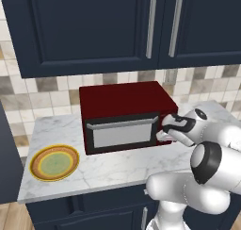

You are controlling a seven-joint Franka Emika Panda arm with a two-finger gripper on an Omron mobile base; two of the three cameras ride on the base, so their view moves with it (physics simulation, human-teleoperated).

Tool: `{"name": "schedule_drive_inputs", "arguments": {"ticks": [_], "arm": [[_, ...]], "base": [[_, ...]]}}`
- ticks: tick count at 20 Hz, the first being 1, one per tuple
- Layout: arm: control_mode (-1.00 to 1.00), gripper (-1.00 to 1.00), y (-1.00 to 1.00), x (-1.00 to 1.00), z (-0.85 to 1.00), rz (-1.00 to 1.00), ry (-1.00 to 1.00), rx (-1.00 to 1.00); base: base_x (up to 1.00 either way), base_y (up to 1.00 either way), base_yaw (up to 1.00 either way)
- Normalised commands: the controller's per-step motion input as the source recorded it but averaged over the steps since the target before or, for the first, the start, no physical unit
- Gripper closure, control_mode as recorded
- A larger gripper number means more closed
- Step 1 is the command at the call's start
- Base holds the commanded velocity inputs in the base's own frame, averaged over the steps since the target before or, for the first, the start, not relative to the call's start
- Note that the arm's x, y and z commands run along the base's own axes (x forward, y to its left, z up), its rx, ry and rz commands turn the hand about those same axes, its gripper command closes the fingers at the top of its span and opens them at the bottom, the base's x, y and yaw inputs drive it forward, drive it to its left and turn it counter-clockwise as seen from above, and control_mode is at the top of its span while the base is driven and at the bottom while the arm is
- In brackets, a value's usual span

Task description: Pick up the bagel from the plate, place it on the toaster oven rack, close the door, and set the timer.

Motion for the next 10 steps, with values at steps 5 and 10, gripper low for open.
{"name": "schedule_drive_inputs", "arguments": {"ticks": [5,10], "arm": [[-1.0,1.0,-0.58,0.26,0.21,0.08,0.03,0.15],[-1.0,1.0,-0.73,0.24,0.34,0.12,0.05,0.22]], "base": [[0.0,0.0,0.0],[0.0,0.0,0.0]]}}
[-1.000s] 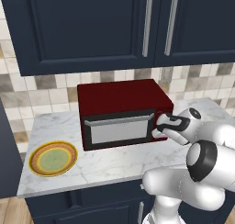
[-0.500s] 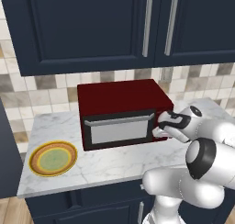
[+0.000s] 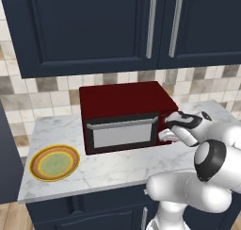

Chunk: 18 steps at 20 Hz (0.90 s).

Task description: Pick up the bagel from the plate, place it on the toaster oven rack, close the door, and set the timer.

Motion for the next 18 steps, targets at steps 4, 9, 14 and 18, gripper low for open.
{"name": "schedule_drive_inputs", "arguments": {"ticks": [4,9,14,18], "arm": [[-1.0,1.0,-0.78,0.32,0.37,0.11,0.16,0.26],[-1.0,1.0,-0.79,0.26,0.26,0.11,0.18,0.26],[-1.0,1.0,-0.82,0.19,0.12,0.1,0.17,0.23],[-1.0,1.0,-0.84,0.04,0.05,0.12,0.15,0.22]], "base": [[0.0,0.0,0.0],[0.0,0.0,0.0],[0.0,0.0,0.0],[0.0,0.0,0.0]]}}
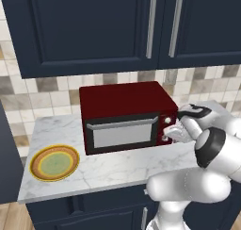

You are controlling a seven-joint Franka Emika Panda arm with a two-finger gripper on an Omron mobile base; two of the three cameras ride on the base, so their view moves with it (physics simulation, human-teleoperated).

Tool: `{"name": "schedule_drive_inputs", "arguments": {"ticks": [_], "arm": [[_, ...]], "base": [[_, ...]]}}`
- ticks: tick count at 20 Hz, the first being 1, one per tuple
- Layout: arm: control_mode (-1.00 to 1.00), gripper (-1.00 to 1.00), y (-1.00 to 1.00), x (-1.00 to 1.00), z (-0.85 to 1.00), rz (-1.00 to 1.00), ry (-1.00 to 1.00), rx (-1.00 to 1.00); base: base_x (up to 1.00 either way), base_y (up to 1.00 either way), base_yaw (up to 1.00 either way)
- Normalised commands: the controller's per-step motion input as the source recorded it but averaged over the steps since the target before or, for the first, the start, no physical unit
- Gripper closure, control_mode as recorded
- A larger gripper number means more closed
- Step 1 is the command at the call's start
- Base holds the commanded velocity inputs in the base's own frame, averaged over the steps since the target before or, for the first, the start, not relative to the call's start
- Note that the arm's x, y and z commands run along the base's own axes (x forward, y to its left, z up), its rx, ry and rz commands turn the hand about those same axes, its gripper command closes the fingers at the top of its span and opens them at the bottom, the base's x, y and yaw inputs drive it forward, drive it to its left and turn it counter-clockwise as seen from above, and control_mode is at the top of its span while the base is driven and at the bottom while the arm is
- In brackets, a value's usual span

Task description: Pick up the bagel from the plate, place it on the toaster oven rack, close the door, and set the timer.

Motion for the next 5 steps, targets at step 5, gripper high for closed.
{"name": "schedule_drive_inputs", "arguments": {"ticks": [5], "arm": [[-1.0,1.0,-0.87,0.0,0.0,0.12,0.09,0.2]], "base": [[0.0,0.0,0.0]]}}
